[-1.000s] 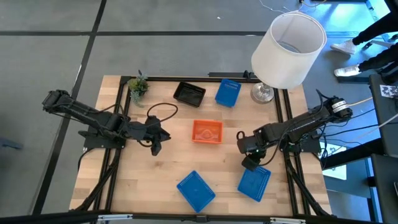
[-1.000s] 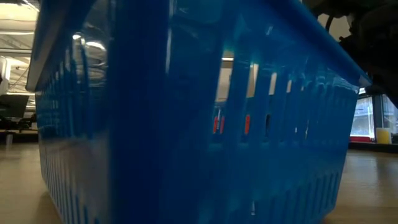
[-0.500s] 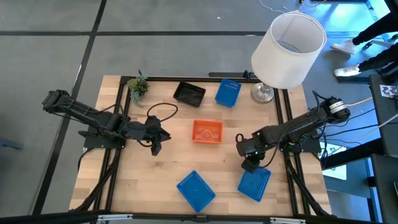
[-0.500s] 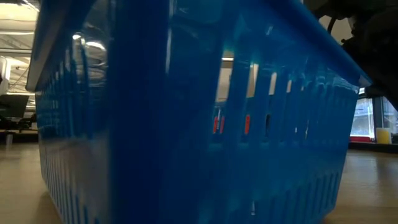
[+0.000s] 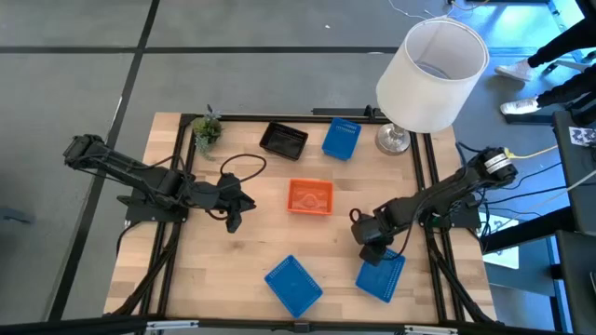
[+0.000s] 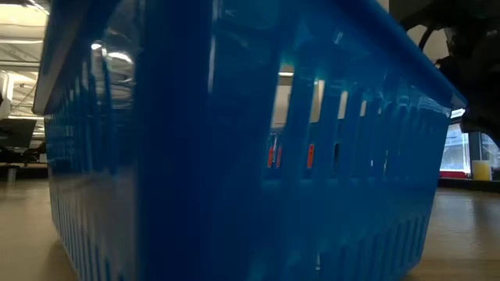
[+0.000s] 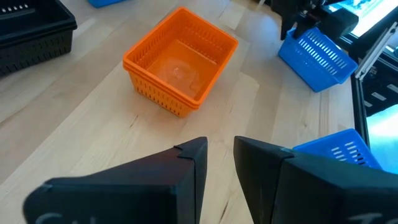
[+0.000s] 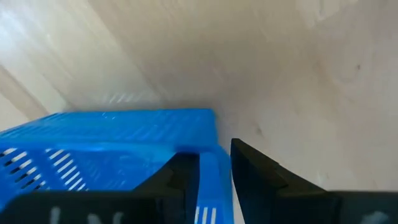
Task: Stack baskets by color
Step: Stack the bottom right blue bin on the top blue bin
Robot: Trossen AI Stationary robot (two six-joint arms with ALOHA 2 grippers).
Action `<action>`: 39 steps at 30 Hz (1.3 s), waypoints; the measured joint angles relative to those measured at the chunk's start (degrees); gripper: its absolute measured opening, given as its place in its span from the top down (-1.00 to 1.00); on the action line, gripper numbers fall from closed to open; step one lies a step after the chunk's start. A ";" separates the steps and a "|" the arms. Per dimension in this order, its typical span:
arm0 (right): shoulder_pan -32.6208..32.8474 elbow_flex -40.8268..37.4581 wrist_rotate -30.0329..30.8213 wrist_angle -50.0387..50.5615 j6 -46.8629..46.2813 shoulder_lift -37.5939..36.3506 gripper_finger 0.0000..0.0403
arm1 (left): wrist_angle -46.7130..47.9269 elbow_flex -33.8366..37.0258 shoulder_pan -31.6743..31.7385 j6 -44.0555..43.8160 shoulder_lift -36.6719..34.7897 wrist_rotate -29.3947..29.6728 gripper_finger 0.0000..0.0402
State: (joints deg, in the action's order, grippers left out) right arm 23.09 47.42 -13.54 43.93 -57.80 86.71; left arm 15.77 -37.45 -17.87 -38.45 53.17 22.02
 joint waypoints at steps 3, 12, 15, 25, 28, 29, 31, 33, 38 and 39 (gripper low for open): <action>-0.21 0.00 0.89 0.03 -0.46 0.81 0.58 | 0.00 0.00 -0.04 0.01 0.00 0.00 0.65; -5.44 1.30 -4.53 1.54 1.60 1.28 0.96 | 0.02 0.00 -0.07 2.89 0.00 -0.01 0.65; -8.39 4.47 -8.32 4.55 5.10 1.29 0.98 | 0.02 0.00 -0.07 3.74 0.00 -0.06 0.65; -20.05 24.52 1.60 22.75 16.14 1.27 0.99 | 0.04 0.00 -0.07 9.55 0.00 -0.22 0.65; -24.47 29.43 10.13 25.17 19.56 1.27 0.99 | 0.02 0.00 -0.07 10.50 0.00 -0.22 0.65; -26.09 30.62 12.87 25.11 21.24 1.27 0.99 | 0.02 0.00 -0.07 10.55 0.00 -0.22 0.65; -29.71 32.24 17.55 23.98 25.04 1.27 0.99 | 0.04 0.00 -0.07 10.53 0.00 -0.08 0.65; -33.95 32.95 21.32 22.20 28.92 1.29 0.99 | 0.02 0.00 -0.07 10.51 0.00 0.20 0.65; -44.64 33.68 24.50 13.90 40.48 1.37 1.00 | 0.02 0.00 0.01 6.98 0.00 1.28 0.65; -46.55 33.68 24.53 12.61 43.13 1.73 1.00 | 0.02 0.00 0.11 6.06 0.00 1.25 0.65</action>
State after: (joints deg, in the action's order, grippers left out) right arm -23.45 81.10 10.99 56.54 -14.66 88.45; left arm 15.79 -37.45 -17.76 -32.39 53.17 23.27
